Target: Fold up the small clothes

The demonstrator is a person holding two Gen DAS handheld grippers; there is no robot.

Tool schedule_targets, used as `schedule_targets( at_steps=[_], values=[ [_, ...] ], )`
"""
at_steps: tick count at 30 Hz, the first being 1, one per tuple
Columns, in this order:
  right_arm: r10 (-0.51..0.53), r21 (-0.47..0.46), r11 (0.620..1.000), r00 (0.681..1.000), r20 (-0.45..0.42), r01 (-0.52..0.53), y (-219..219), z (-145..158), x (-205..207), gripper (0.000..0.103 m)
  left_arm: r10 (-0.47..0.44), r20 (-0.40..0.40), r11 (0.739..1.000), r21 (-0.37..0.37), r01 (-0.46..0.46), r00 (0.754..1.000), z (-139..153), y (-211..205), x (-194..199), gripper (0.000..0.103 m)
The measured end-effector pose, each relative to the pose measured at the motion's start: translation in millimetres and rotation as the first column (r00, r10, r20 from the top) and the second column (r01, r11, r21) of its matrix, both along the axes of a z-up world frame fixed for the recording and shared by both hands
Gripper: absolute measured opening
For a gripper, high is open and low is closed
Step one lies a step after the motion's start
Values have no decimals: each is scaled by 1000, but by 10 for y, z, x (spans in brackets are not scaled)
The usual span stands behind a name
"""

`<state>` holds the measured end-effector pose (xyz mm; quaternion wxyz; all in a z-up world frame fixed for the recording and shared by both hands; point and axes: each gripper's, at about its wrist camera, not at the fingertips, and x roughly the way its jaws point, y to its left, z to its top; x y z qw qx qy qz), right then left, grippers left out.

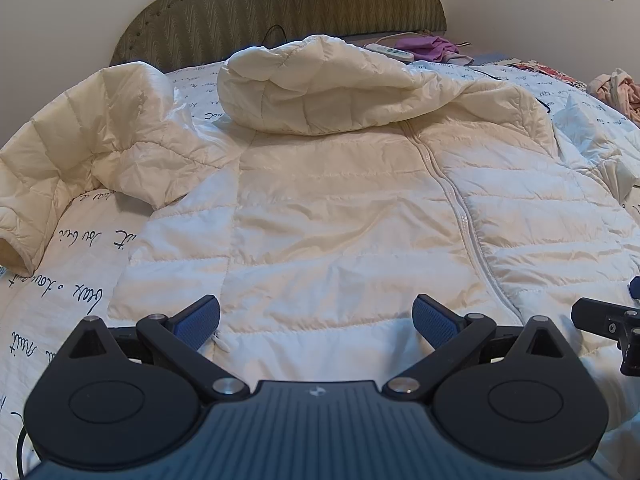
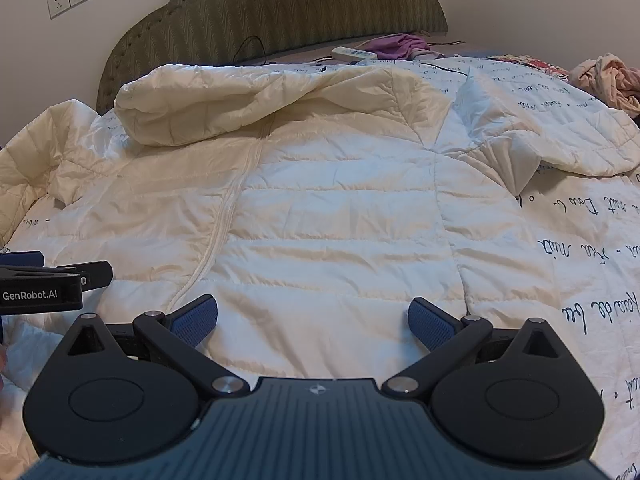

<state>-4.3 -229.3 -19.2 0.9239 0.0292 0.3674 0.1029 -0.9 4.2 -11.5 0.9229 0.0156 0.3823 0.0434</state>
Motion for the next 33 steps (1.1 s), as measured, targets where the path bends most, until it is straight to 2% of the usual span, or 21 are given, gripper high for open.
schedule_targets(
  at_steps=[13, 18, 22, 26, 30, 33],
  values=[
    [1, -1, 1000, 1000, 2, -1, 42, -66, 47, 103, 1, -8, 1000, -1, -1, 1000, -22, -13, 2, 103],
    [-4, 36, 999, 1000, 9, 4, -22, -38, 42, 103, -1, -15, 1000, -4, 1, 1000, -16, -15, 2, 103],
    [-10, -1, 1000, 1000, -5, 10, -49, -17, 53, 103, -23, -22, 999, -26, 22, 999, 63, -43, 28, 103],
    [-15, 25, 1000, 1000, -2, 15, -114, 27, 72, 103, -46, 19, 998, -32, 46, 999, 226, -122, 63, 103],
    [-14, 77, 997, 1000, 14, 13, -231, 78, 101, 103, -87, 51, 996, -1, 87, 995, 363, -291, 183, 103],
    [4, 158, 987, 999, 38, -10, -362, 96, 113, 103, -104, 74, 995, 17, 103, 992, 386, -418, 278, 103]
  ],
)
